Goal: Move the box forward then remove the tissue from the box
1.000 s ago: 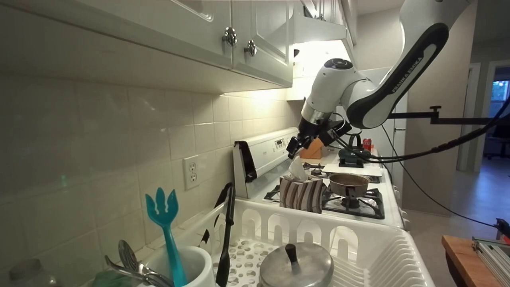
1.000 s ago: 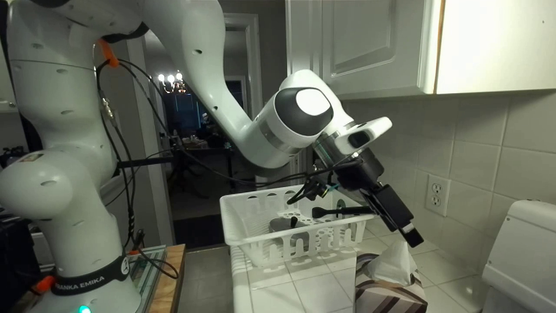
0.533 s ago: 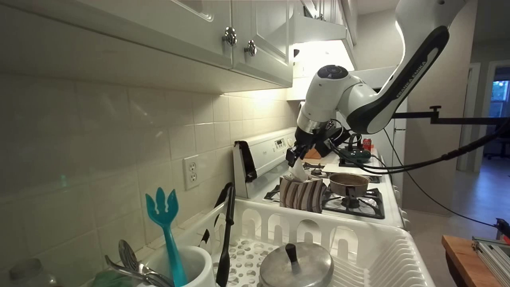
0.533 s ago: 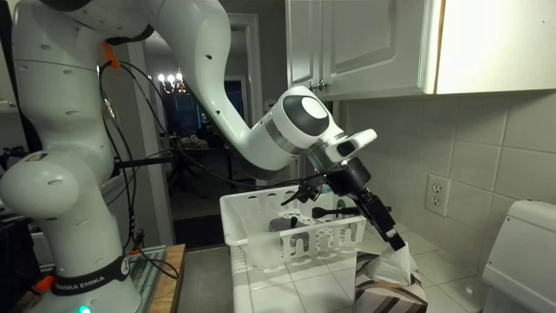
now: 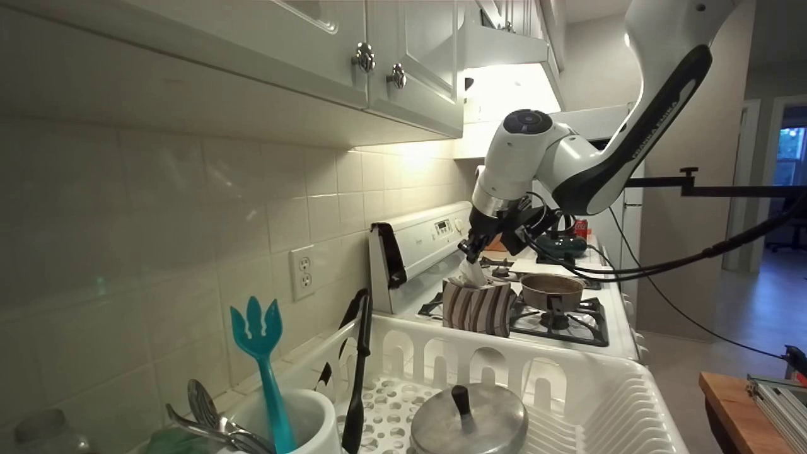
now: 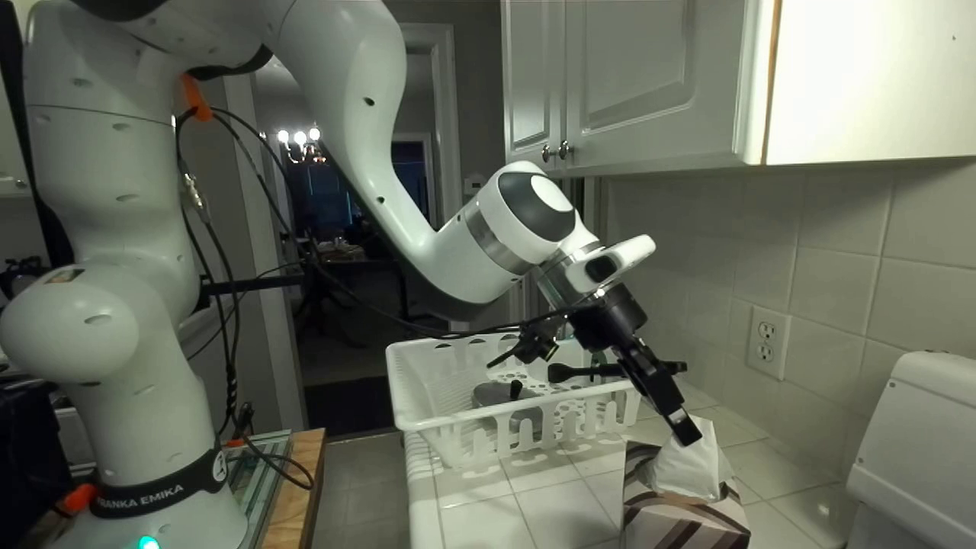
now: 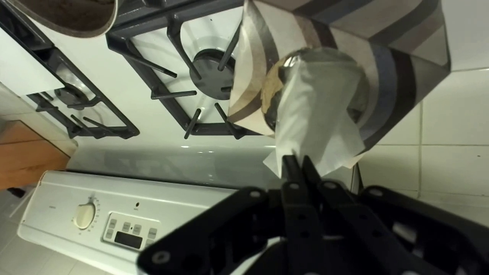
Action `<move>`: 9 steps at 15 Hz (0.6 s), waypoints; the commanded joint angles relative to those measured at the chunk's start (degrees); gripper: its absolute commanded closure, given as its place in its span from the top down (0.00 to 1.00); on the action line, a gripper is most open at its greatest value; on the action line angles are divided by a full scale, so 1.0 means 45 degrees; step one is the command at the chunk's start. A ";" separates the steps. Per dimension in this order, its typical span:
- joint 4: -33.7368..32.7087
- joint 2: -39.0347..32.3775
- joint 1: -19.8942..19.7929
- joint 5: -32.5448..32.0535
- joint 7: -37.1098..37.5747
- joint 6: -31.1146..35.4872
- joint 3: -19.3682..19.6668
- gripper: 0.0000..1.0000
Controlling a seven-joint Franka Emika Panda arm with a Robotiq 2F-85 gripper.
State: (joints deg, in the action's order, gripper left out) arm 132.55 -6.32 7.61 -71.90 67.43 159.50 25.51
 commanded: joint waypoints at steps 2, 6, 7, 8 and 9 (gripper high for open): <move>0.0685 0.0589 -0.0289 0.1936 -0.2036 0.1127 -0.0063 0.00; 0.1042 0.0967 -0.0478 0.3626 -0.3915 0.1930 -0.0095 0.00; 0.1097 0.1029 -0.0511 0.4027 -0.4284 0.2068 -0.0107 0.00; 0.1105 0.1087 -0.0498 0.4507 -0.4594 0.2009 -0.0144 0.00; 0.1181 0.1187 -0.0484 0.5079 -0.5054 0.2021 -0.0194 0.00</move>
State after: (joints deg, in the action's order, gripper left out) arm 135.33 -4.03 6.06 -55.61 50.80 167.75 25.52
